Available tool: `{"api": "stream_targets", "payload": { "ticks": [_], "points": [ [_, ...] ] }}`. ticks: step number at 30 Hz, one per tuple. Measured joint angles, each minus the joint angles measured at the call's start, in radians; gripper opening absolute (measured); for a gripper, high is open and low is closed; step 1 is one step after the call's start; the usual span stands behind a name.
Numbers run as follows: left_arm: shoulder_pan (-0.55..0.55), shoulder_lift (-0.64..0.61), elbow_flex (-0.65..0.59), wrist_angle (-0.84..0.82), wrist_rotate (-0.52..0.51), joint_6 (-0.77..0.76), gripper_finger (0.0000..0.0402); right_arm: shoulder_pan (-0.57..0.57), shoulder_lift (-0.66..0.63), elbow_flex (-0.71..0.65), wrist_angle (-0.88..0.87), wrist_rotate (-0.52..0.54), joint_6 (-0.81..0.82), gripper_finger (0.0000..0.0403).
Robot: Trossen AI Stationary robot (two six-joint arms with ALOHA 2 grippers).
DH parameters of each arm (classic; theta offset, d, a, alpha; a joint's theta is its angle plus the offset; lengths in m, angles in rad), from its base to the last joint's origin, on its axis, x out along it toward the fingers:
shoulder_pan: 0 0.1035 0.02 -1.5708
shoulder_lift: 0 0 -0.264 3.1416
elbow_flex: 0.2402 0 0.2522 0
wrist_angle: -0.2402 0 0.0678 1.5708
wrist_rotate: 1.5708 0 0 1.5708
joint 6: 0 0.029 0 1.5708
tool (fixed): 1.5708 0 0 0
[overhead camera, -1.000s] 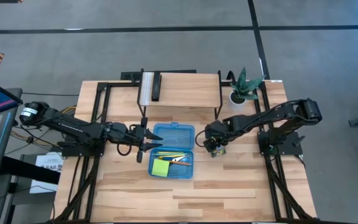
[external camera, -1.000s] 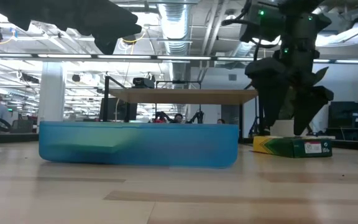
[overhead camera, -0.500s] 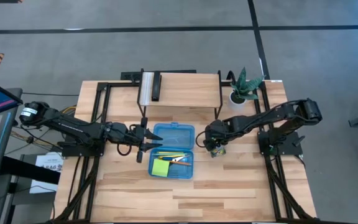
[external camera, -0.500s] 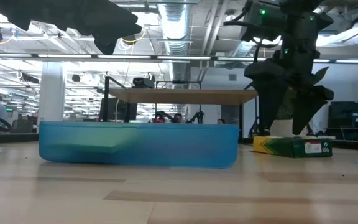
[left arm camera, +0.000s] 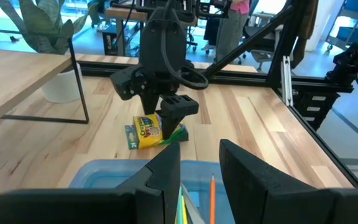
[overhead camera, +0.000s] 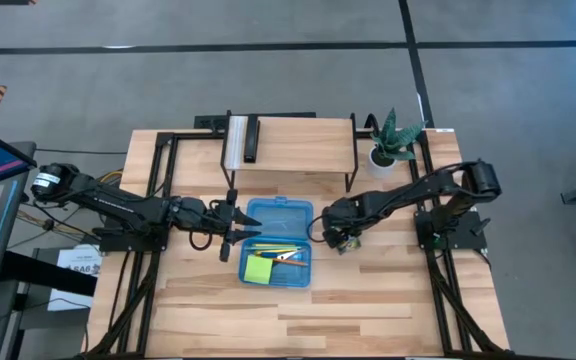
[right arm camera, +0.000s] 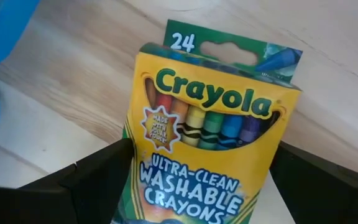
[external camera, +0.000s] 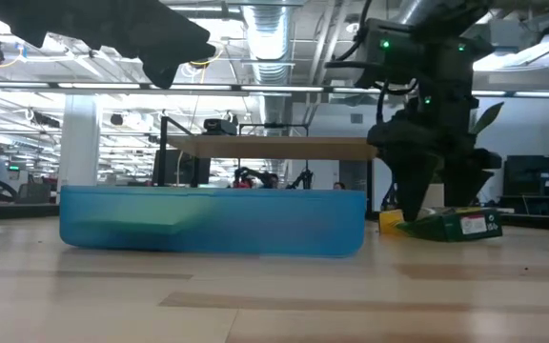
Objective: Pack school essentials
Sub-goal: Put the yellow crayon box into the blue supply box
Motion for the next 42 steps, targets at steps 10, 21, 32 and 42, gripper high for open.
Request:
{"api": "stream_targets", "payload": {
  "ticks": [10,21,32,42],
  "points": [
    [0.000,0.000,0.000,-0.005,-0.001,0.000,0.0098,0.001,-0.027,0.056,-0.084,-0.002,-0.027,0.0393],
    [0.000,0.000,0.000,-0.005,-0.001,0.000,0.0098,0.077,-0.031,0.090,-0.106,0.001,-0.026,0.0393],
    [0.000,0.000,0.000,-0.005,-0.001,-0.007,0.0098,0.127,-0.031,0.090,-0.143,0.081,0.035,0.0393],
    [0.000,0.000,0.000,-0.005,-0.001,-0.008,0.0098,0.132,-0.030,0.090,-0.140,0.110,0.046,0.0393]
  ]
}}
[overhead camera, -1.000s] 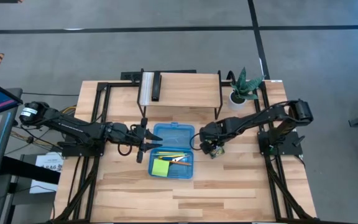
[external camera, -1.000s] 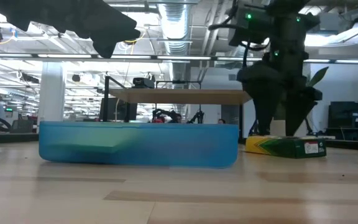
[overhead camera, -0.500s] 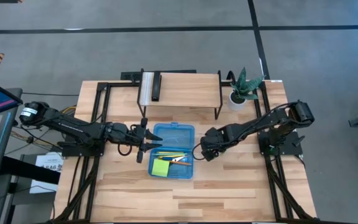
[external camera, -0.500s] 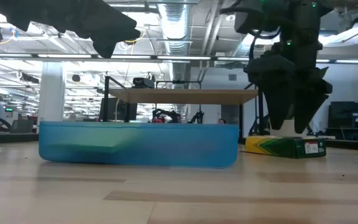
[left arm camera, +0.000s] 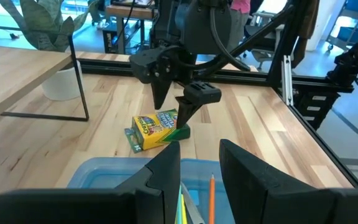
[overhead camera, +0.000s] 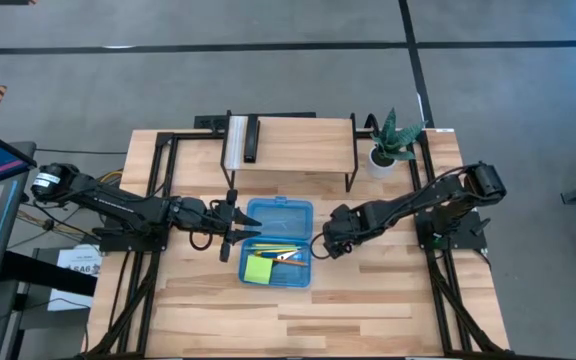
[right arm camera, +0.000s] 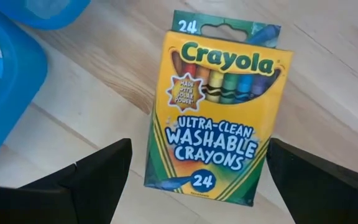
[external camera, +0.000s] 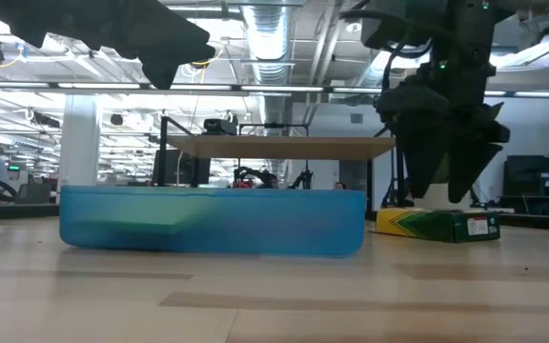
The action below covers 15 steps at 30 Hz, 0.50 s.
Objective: Pack school essentials
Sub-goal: Put the yellow crayon box into the blue supply box
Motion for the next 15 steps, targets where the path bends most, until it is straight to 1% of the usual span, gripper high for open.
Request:
{"api": "stream_targets", "payload": {
  "ticks": [8,15],
  "points": [
    [0.000,0.000,0.000,-0.013,0.000,-0.012,0.0098,0.017,0.095,0.001,0.011,-0.008,-0.013,0.0393],
    [0.000,0.000,0.000,-0.024,0.000,-0.013,0.0098,0.026,0.114,0.000,0.023,-0.057,-0.008,0.0393]
  ]
}}
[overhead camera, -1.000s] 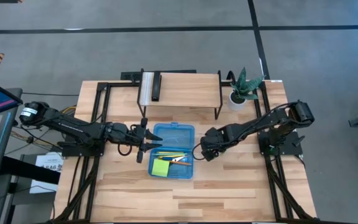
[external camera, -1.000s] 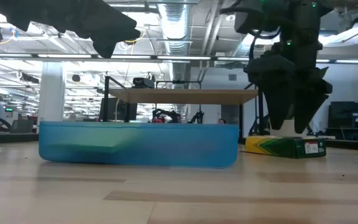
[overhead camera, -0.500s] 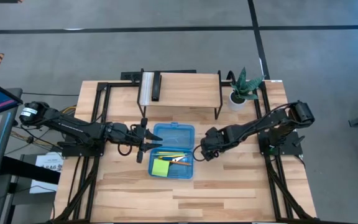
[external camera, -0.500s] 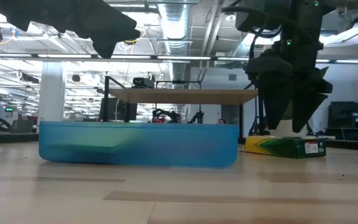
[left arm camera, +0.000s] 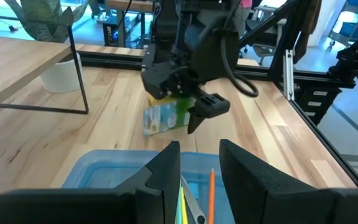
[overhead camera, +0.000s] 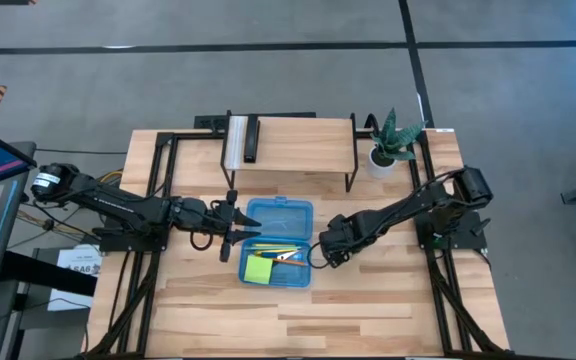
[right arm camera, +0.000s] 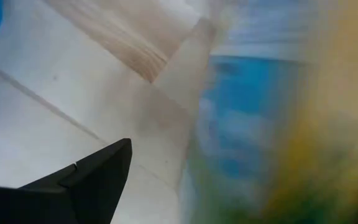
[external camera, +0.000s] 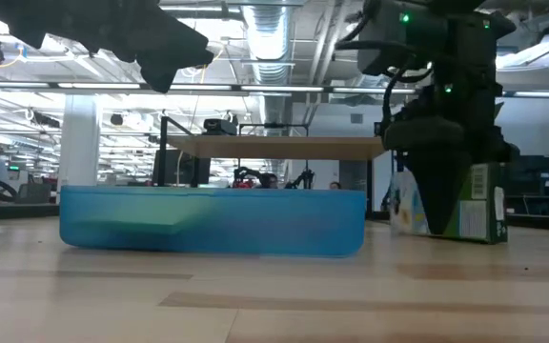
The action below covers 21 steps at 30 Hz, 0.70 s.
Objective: Pack school essentials
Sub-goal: Put the yellow crayon box into the blue supply box
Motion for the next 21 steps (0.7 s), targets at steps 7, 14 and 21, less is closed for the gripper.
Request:
{"api": "stream_targets", "payload": {
  "ticks": [7,14,21],
  "points": [
    [0.000,0.000,0.000,0.000,0.000,-0.001,0.0098,-0.003,-0.004,0.000,-0.006,0.000,-0.021,0.0393],
    [0.000,0.000,0.000,-0.001,0.000,-0.001,0.0098,-0.004,-0.004,0.000,-0.011,0.000,-0.075,0.0360],
    [0.000,0.000,0.000,-0.002,0.000,-0.001,0.0098,-0.003,-0.004,0.000,-0.012,-0.006,-0.108,0.0241]
  ]
}}
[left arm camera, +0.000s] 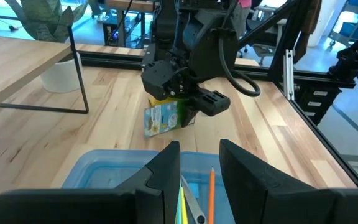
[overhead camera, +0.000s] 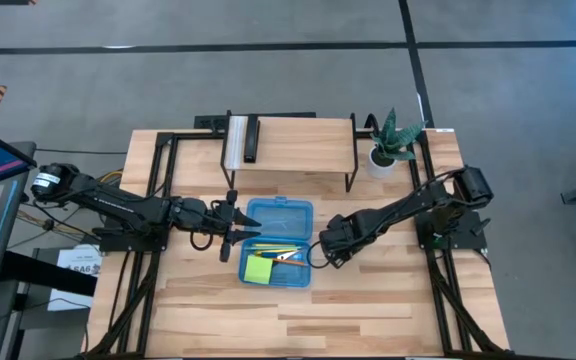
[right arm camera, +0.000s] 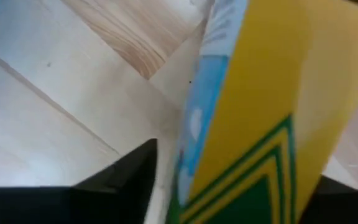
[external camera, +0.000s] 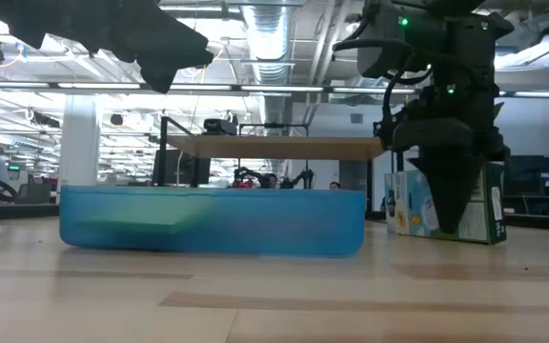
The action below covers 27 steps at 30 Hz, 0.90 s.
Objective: Pack school essentials
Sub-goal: Put the yellow crayon box into the blue supply box
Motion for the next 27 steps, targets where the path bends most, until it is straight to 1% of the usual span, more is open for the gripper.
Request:
{"api": "stream_targets", "payload": {
  "ticks": [6,8,10,13,19,23,27],
  "points": [
    [0.000,0.000,0.000,0.000,0.000,-0.007,0.0098,-0.001,-0.002,0.001,0.000,-0.022,-0.027,0.0119],
    [0.000,0.000,0.000,0.000,0.000,-0.007,0.0098,-0.001,-0.008,0.003,0.003,-0.022,-0.027,0.0090],
    [0.000,0.000,0.000,0.000,0.000,-0.007,0.0098,-0.001,-0.018,0.002,0.001,-0.023,-0.032,0.0073],
    [0.000,0.000,0.000,0.000,0.000,-0.007,0.0099,-0.002,-0.030,0.011,-0.021,-0.025,-0.035,0.0075],
    [0.000,0.000,0.000,0.000,0.000,-0.007,0.0099,-0.002,-0.097,0.064,-0.021,-0.026,-0.070,0.0103],
    [0.000,0.000,0.000,0.001,0.000,-0.007,0.0099,-0.001,-0.128,0.117,-0.002,-0.026,-0.136,0.0105],
    [0.000,0.000,0.000,0.001,0.000,-0.007,0.0099,0.003,-0.132,0.177,0.080,-0.041,-0.250,0.0100]
  ]
}}
